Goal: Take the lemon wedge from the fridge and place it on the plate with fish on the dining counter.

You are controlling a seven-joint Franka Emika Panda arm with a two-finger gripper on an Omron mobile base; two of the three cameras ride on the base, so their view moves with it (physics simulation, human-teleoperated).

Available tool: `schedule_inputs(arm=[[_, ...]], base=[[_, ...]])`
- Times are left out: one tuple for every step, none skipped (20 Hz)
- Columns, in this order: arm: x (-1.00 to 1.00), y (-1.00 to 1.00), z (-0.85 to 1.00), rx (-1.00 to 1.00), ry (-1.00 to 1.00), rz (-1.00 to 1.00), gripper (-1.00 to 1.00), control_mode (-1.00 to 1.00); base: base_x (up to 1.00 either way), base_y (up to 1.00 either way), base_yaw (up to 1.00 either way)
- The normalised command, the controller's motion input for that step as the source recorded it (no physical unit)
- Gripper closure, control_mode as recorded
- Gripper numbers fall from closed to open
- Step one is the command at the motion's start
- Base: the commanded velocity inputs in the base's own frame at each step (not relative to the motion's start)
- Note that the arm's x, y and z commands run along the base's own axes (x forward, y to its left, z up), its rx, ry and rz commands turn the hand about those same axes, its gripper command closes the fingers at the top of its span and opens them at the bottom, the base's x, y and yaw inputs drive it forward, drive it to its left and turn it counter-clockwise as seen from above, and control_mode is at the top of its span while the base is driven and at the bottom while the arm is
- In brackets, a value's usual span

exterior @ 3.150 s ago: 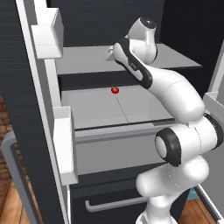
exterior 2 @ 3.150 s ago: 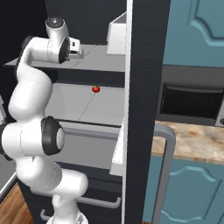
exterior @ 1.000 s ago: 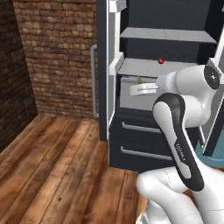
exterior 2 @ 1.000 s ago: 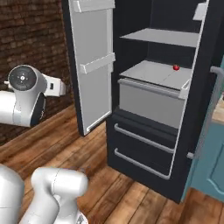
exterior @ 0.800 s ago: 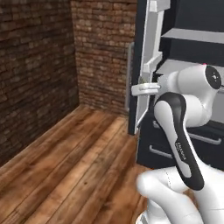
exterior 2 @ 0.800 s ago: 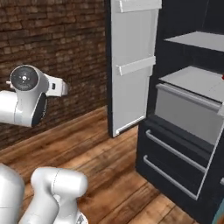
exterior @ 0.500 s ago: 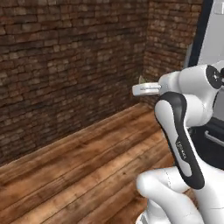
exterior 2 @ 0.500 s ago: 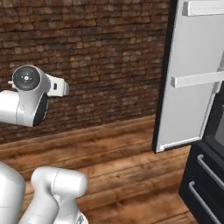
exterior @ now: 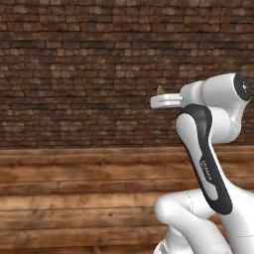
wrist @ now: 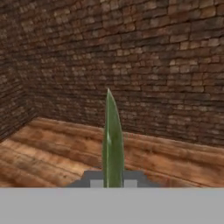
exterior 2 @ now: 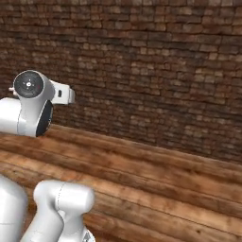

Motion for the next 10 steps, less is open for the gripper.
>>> schedule_inputs(arm=[[0.00, 0.00, 0.00, 0.00, 0.00, 0.00, 1.00, 1.00], [0.00, 0.00, 0.00, 0.00, 0.00, 0.00, 1.00, 1.00], [0.00, 0.00, 0.00, 0.00, 0.00, 0.00, 1.00, 1.00], [0.00, 0.00, 0.00, 0.00, 0.00, 0.00, 1.00, 1.00], [0.00, 0.00, 0.00, 0.00, 0.00, 0.00, 1.00, 1.00], [0.00, 0.00, 0.00, 0.00, 0.00, 0.00, 1.00, 1.00], [0.00, 0.00, 0.00, 0.00, 0.00, 0.00, 1.00, 1.00], [0.00, 0.00, 0.00, 0.00, 0.00, 0.00, 1.00, 1.00], [0.00, 0.00, 0.00, 0.00, 0.00, 0.00, 1.00, 1.00], [0.00, 0.00, 0.00, 0.00, 0.00, 0.00, 1.00, 1.00]], base=[[0.00, 0.00, 1.00], [0.00, 0.00, 1.00], [0.00, 0.00, 1.00], [0.00, 0.00, 1.00], [0.00, 0.00, 1.00], [0.00, 0.00, 1.00], [0.00, 0.00, 1.00], [0.00, 0.00, 1.00], [0.00, 0.00, 1.00], [0.00, 0.00, 1.00]])
